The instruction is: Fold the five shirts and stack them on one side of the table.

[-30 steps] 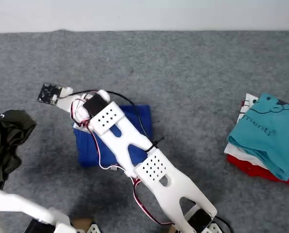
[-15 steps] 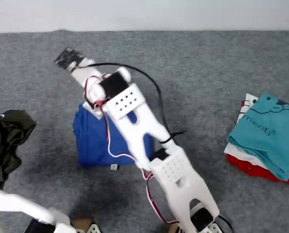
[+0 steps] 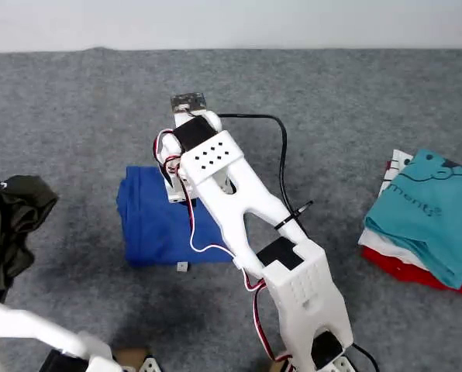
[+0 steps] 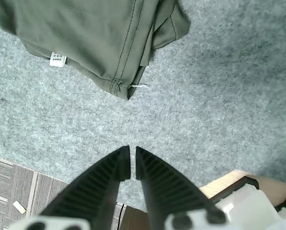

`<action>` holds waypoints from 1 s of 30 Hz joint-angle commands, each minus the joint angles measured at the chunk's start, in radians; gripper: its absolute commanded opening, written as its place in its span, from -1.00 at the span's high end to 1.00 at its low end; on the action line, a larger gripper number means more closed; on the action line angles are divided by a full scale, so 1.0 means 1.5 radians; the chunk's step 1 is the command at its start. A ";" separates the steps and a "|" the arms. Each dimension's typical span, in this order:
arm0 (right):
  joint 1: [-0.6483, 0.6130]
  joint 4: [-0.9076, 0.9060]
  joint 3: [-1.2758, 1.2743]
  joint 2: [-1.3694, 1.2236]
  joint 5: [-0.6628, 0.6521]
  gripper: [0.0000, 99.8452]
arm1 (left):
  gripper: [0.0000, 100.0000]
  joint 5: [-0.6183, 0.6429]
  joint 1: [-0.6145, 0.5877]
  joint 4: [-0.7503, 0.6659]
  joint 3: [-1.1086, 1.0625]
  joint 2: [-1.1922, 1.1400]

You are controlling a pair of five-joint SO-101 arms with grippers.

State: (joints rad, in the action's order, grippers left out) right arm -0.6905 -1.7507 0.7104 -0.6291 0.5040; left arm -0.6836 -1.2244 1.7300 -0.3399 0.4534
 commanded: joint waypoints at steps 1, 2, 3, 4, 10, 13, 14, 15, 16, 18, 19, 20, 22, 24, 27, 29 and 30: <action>0.007 0.016 0.002 -0.029 0.038 0.33 | 0.93 -0.002 0.003 0.014 0.010 0.015; 0.008 0.027 0.002 -0.043 0.040 0.33 | 0.93 -0.002 0.004 0.014 0.010 0.015; 0.009 0.038 0.002 -0.057 0.041 0.33 | 0.93 -0.002 0.010 0.014 0.010 0.015; 0.010 0.050 0.002 -0.070 0.041 0.33 | 0.93 -0.002 0.016 0.014 0.010 0.015; 0.011 0.104 0.002 -0.130 0.041 0.33 | 0.93 0.000 0.073 0.014 0.010 0.015; 0.018 0.126 0.002 -0.166 0.042 0.33 | 0.93 0.001 0.093 0.014 0.010 0.015; 0.020 0.131 0.002 -0.175 0.042 0.33 | 0.93 0.001 0.097 0.014 0.010 0.015; 0.024 0.133 0.002 -0.185 0.042 0.33 | 0.93 0.001 0.099 0.014 0.010 0.015; 0.026 0.133 0.002 -0.194 0.042 0.33 | 0.93 0.001 0.099 0.014 0.010 0.015; 0.027 0.127 0.002 -0.204 0.041 0.40 | 0.93 0.001 0.098 0.013 0.009 0.015; 0.027 0.124 0.002 -0.207 0.038 0.48 | 0.93 0.001 0.098 0.010 0.009 0.015; 0.028 0.116 0.002 -0.208 0.037 0.58 | 0.93 0.001 0.098 0.009 0.006 0.015; 0.029 0.107 0.002 -0.208 0.036 0.83 | 0.93 0.001 0.098 -0.001 -0.008 0.015; 0.035 0.099 0.002 -0.208 0.028 1.00 | 0.93 0.001 0.098 -0.010 -0.024 0.015; 0.047 0.061 0.005 -0.208 0.000 0.96 | 0.93 0.001 0.098 -0.010 -0.039 0.015; 0.065 0.023 0.025 -0.208 -0.020 0.98 | 0.93 0.001 0.098 -0.020 -0.048 0.015; 0.075 -0.003 0.040 -0.208 -0.035 0.98 | 0.93 0.001 0.098 -0.025 -0.051 0.015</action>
State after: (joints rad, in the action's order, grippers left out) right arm -0.6183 -1.6694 0.7380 -0.9175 0.5025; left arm -0.6851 -1.0848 1.7269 -0.4135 0.4534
